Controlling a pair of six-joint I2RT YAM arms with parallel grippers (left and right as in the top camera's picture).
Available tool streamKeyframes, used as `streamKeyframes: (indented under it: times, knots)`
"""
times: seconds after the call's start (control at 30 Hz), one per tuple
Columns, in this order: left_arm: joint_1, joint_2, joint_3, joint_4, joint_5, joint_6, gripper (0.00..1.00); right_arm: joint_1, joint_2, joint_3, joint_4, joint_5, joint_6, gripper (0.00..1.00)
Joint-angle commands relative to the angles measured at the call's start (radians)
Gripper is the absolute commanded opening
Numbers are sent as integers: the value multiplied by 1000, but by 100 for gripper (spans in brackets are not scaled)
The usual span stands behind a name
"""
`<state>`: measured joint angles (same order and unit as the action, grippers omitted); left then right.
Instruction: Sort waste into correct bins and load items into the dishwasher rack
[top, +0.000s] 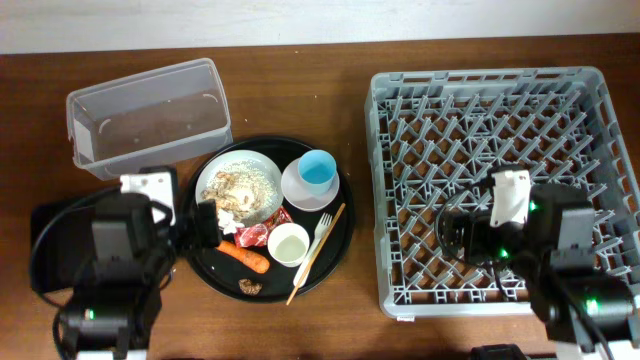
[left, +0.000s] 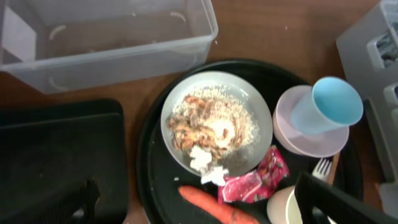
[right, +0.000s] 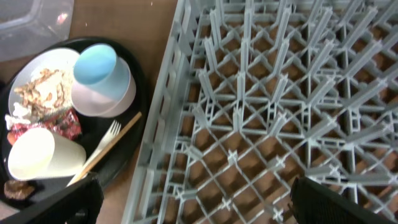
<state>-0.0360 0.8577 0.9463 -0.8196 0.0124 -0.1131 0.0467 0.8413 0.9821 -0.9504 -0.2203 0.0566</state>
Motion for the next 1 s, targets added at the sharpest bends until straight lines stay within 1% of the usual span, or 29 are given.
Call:
streamKeyframes:
  times: [0.0,0.1,0.17,0.2,0.3,0.33,0.37,0.4,0.43,0.5,0.53,0.57,0.6,0.7,0.73,0.8,0.87,0.93,0.97]
  knots:
    - [6,104,90,-70,68,-2,99,5,60,69,-40,-11,4,99]
    - [6,197,85,-74,124,-4,99,5,82,69,-42,-11,4,98]
    - [6,272,85,-80,124,-10,99,5,92,69,-45,-11,4,99]
    - [6,332,85,-83,126,-36,99,5,99,69,-48,-11,4,99]
    - [6,531,85,-75,127,-36,99,5,129,69,-57,-11,4,99]
    - [6,615,85,-67,127,-36,95,5,143,69,-57,-11,4,99]
    - [6,647,85,-61,127,-36,93,5,150,69,-57,-11,4,99]
    - [6,715,85,-39,128,-36,80,5,164,69,-57,-11,4,99]
    - [6,757,85,-18,144,-36,71,5,172,69,-58,-11,4,99]
    - [6,809,85,27,202,-36,50,5,185,69,-58,-11,4,99]
    - [6,820,85,38,218,-36,42,5,186,69,-58,-11,4,99]
    - [6,826,85,43,217,-36,36,5,186,69,-57,-11,4,99]
    - [6,826,85,41,217,-36,26,5,186,69,-57,-11,4,99]
    - [6,825,87,40,230,-36,5,5,186,69,-58,-11,4,99]
    - [6,825,100,26,236,-35,0,5,186,69,-58,-10,4,99]
    - [13,814,196,-62,226,-34,0,5,186,69,-57,-7,4,99]
    - [32,794,336,-137,170,-34,0,5,186,69,-57,-3,4,99]
    - [53,770,447,-135,111,-34,0,5,186,69,-57,-3,4,99]
    - [65,766,475,-100,75,-35,1,5,186,69,-57,-3,4,99]
